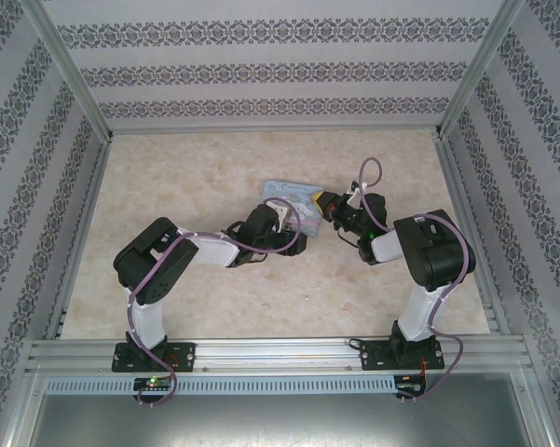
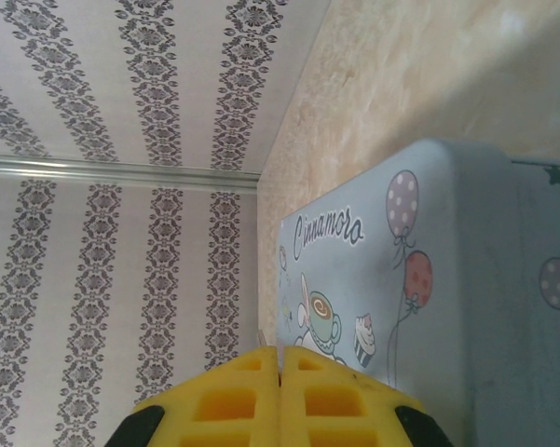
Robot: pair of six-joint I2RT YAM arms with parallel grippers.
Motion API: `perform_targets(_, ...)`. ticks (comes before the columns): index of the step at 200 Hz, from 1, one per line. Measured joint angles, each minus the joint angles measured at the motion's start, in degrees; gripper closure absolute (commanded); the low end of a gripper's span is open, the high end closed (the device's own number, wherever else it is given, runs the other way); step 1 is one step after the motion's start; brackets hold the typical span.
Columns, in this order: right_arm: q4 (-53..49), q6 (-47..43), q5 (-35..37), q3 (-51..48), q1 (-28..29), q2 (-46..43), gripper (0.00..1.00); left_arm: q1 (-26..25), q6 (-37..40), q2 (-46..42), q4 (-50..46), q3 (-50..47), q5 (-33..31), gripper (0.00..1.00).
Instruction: Unlock the padlock with the key
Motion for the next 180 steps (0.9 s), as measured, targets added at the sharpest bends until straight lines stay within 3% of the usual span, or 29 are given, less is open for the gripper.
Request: perform_targets(180, 1.9, 1.0, 0.0, 0.0, 0.0, 1.7, 1.00, 0.0, -11.8, 2.2, 13.0, -2.3, 5.6, 0.21)
